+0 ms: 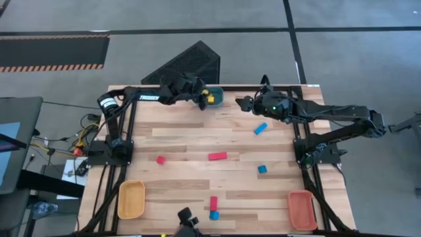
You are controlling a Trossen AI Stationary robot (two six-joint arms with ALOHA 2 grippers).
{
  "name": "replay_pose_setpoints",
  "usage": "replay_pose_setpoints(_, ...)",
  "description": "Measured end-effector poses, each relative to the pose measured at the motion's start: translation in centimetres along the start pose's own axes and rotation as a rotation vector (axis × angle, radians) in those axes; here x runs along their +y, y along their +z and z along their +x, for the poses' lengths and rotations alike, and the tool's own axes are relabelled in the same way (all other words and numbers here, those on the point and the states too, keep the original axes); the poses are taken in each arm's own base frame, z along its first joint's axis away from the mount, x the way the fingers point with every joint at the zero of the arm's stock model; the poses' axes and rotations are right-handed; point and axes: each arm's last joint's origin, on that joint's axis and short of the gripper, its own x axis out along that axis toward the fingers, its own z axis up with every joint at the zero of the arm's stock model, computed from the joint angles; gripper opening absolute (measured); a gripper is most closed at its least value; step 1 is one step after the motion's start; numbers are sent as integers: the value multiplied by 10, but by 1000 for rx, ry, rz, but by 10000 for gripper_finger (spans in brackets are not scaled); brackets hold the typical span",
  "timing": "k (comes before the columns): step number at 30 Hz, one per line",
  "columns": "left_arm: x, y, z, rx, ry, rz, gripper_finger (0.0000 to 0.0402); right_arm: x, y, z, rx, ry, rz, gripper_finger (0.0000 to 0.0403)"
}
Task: Sort & place blocks by color
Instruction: Put the yellow block into the blue bin, then put the top right blue block into the yellow bin
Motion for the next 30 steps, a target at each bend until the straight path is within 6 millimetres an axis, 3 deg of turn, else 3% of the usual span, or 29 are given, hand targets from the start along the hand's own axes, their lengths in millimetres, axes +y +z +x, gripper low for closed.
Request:
replay_pose_setpoints(7,12,-3,-1,17,-26,21,177,6,-6,-4,37,50,-15,345)
replay_pose_setpoints(11,18,7,-12,-21,-21,-14,178,7,-8,-5,45,55,-21,347)
replay_pose_setpoints(13,19,17,-25,-50,-30,-54,175,7,-9,-5,48,58,-62,347)
replay_pose_setpoints(19,13,42,-76,-44,6,-75,121,3,-21,0,246,129,-492,345)
replay_pose_setpoints(27,-21,56,-148,5,43,-151,21,-3,-20,12,347,176,-578,340)
replay_pose_setpoints(30,-44,60,-163,-54,43,-260,4,-5,-18,3,393,191,-579,336)
